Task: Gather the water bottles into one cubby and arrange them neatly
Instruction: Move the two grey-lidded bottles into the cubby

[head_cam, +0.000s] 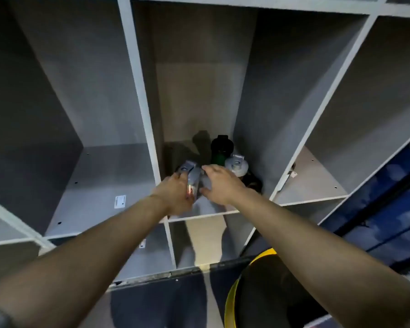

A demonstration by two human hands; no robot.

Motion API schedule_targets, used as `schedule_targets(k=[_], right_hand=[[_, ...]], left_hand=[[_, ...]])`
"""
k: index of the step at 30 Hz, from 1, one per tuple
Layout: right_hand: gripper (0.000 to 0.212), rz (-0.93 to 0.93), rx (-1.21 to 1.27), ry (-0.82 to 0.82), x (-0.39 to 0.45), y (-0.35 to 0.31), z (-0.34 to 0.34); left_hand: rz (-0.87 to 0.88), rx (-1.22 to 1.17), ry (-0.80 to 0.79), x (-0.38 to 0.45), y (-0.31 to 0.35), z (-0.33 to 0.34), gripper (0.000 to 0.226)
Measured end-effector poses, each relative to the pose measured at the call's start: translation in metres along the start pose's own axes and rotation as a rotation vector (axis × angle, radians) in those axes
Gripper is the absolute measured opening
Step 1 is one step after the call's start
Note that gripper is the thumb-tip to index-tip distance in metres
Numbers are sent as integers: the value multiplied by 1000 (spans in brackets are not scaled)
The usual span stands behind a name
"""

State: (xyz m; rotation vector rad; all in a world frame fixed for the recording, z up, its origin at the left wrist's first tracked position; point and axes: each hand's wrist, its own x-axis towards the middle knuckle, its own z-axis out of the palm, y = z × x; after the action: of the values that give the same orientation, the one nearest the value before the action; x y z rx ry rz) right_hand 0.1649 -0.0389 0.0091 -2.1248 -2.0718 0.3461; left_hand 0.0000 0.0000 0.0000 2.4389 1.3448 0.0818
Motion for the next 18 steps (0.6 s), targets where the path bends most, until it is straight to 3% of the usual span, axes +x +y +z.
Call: schedule_targets(k=[4, 8, 13, 18], right_hand=[[75, 116, 106, -102, 53, 10, 27], [92, 157, 191, -163, 97, 26, 50], [119, 134, 322, -208, 134, 42, 84], [126, 115, 437, -153, 147, 52, 105]], left_hand=[[-120, -270, -133, 47, -10, 24, 85], [-346, -490, -130, 87, -14, 32, 98], [-499, -603, -83, 122, -21, 39, 74], [-565, -737, -44, 132, -24, 45, 61]])
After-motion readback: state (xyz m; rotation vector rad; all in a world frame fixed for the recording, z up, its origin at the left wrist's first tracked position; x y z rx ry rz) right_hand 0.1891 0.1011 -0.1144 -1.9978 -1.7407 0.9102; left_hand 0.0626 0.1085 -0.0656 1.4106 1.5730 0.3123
